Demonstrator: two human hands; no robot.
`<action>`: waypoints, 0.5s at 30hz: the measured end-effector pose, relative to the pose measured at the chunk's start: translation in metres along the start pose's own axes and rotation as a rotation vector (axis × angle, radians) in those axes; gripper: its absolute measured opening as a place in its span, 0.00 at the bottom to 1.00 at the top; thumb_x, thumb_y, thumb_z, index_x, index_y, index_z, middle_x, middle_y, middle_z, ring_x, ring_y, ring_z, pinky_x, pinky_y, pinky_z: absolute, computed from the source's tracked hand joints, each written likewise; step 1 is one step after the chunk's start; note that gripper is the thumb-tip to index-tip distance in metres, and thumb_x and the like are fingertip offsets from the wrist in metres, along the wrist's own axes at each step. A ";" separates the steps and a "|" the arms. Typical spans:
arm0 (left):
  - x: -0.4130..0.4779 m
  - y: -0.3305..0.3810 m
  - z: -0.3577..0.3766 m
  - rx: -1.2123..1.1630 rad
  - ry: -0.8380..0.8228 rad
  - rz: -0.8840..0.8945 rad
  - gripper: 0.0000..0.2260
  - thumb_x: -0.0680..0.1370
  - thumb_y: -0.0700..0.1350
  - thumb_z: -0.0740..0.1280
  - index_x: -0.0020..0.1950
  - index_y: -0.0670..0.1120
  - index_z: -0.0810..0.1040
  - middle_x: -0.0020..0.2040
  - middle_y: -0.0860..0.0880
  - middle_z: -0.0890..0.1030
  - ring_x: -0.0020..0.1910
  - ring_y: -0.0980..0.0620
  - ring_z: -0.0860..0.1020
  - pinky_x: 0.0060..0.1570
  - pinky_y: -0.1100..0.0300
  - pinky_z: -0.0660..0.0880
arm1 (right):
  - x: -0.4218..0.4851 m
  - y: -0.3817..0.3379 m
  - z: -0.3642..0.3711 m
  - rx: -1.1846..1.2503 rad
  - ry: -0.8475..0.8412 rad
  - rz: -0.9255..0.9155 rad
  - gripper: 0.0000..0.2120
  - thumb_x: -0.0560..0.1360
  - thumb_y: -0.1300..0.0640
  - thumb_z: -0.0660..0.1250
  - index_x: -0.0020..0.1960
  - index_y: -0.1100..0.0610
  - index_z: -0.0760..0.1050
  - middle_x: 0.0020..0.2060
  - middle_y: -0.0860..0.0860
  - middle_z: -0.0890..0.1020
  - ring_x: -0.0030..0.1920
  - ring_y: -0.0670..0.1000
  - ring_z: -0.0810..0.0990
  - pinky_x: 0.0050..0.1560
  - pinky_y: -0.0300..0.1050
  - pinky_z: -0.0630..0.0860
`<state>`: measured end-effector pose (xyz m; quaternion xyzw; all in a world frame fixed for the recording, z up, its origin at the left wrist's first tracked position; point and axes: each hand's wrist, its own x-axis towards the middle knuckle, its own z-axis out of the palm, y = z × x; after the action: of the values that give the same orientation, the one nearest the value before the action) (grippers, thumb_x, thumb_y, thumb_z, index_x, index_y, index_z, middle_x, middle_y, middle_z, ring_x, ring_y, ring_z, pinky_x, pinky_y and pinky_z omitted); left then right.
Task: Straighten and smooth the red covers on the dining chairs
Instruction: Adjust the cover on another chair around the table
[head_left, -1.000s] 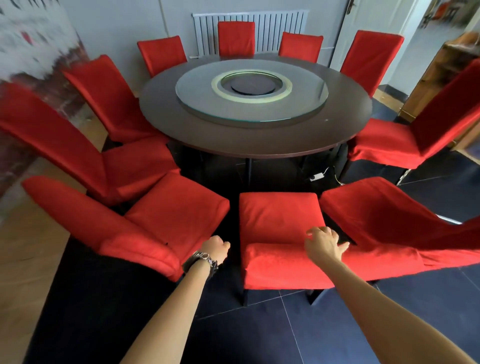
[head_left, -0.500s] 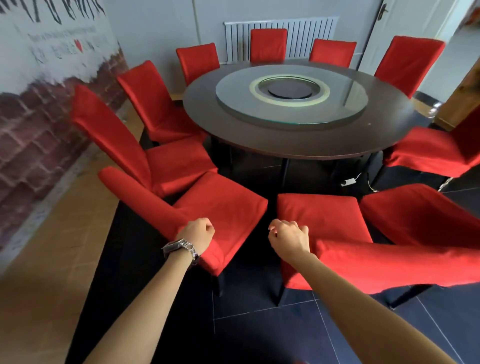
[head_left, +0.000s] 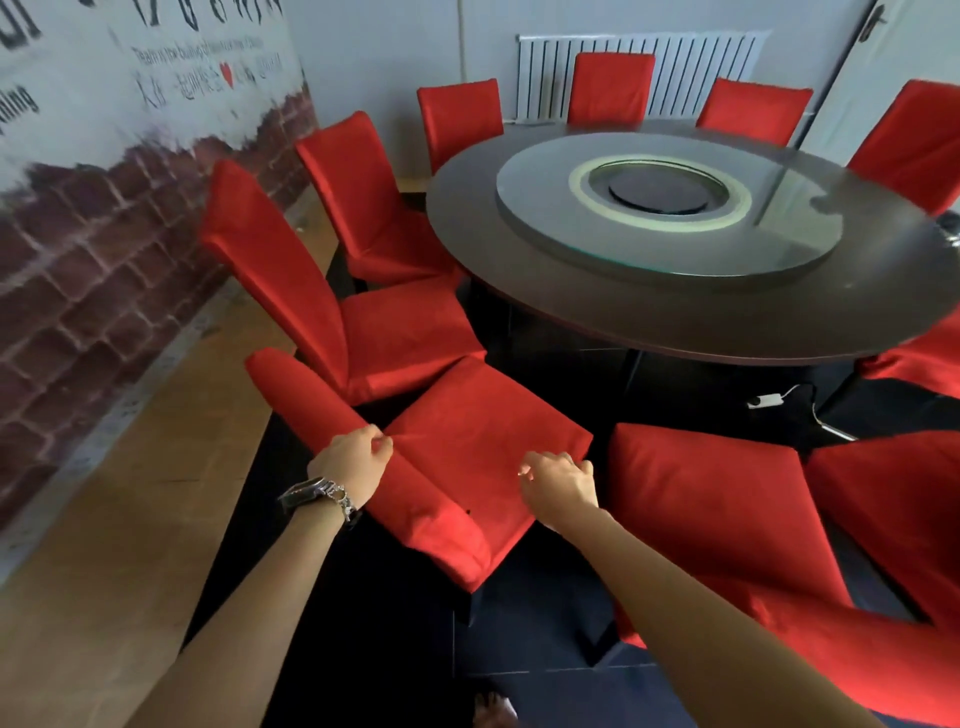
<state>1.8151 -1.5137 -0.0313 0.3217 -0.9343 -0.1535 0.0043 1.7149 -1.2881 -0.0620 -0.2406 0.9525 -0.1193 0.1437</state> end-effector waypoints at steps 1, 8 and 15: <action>0.009 -0.003 -0.004 0.009 -0.008 -0.008 0.14 0.80 0.54 0.58 0.60 0.50 0.77 0.53 0.44 0.82 0.53 0.41 0.79 0.41 0.56 0.70 | 0.010 -0.003 -0.003 -0.006 -0.013 0.005 0.15 0.79 0.57 0.54 0.61 0.51 0.74 0.58 0.49 0.78 0.61 0.53 0.71 0.61 0.51 0.61; 0.046 -0.025 -0.016 0.090 -0.055 -0.014 0.12 0.80 0.49 0.59 0.61 0.50 0.76 0.51 0.44 0.82 0.49 0.43 0.81 0.42 0.55 0.73 | 0.052 -0.034 -0.012 -0.023 -0.034 0.003 0.15 0.80 0.57 0.53 0.62 0.53 0.74 0.58 0.51 0.79 0.61 0.53 0.73 0.63 0.52 0.61; 0.081 -0.060 -0.011 0.386 -0.204 0.099 0.26 0.79 0.42 0.62 0.76 0.50 0.58 0.70 0.45 0.64 0.67 0.45 0.66 0.59 0.53 0.71 | 0.062 -0.070 0.006 0.047 -0.146 0.114 0.15 0.80 0.53 0.54 0.62 0.53 0.74 0.59 0.52 0.78 0.60 0.55 0.75 0.62 0.52 0.66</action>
<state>1.7878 -1.6109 -0.0453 0.2530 -0.9566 -0.0032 -0.1443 1.6946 -1.3792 -0.0600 -0.1905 0.9485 -0.1155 0.2251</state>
